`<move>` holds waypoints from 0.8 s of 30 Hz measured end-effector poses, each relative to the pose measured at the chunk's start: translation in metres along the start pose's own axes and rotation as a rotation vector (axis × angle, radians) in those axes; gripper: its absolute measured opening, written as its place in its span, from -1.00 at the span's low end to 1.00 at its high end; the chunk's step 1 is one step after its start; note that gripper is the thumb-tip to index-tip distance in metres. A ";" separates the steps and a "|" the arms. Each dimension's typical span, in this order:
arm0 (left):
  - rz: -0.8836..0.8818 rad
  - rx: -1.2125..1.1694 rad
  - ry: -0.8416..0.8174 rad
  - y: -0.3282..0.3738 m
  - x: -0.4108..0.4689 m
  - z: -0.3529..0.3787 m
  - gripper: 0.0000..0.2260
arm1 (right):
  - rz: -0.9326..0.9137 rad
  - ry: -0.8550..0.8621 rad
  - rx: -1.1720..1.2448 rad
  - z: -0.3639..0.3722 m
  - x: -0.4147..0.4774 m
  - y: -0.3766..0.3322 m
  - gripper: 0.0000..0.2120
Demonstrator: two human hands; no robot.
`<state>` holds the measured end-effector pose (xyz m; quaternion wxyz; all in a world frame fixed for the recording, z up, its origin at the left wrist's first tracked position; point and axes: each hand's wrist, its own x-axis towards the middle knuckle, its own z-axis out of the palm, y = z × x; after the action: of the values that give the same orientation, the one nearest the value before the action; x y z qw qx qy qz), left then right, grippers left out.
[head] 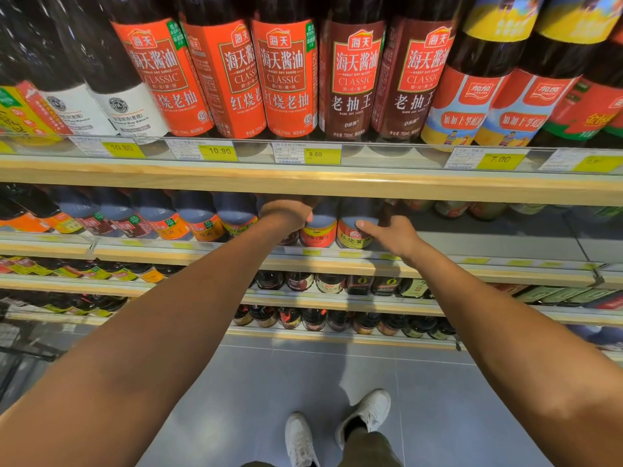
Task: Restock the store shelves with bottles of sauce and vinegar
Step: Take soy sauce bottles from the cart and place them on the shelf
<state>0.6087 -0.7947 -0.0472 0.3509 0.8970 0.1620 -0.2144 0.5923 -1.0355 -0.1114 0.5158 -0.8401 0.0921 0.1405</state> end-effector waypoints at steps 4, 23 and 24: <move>0.127 0.295 -0.021 0.003 -0.014 0.002 -0.68 | -0.009 0.033 -0.076 0.007 -0.008 -0.009 -0.52; 0.644 0.317 0.359 -0.056 -0.095 0.027 -0.32 | -0.264 0.192 -0.430 -0.012 -0.101 -0.018 -0.15; 0.645 0.333 0.378 -0.059 -0.104 0.028 -0.31 | -0.284 0.190 -0.446 -0.014 -0.108 -0.019 -0.14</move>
<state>0.4864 -0.7876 -0.0475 0.2143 0.9699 -0.1027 0.0521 0.4977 -1.0380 -0.0540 0.3215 -0.9468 -0.0117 0.0040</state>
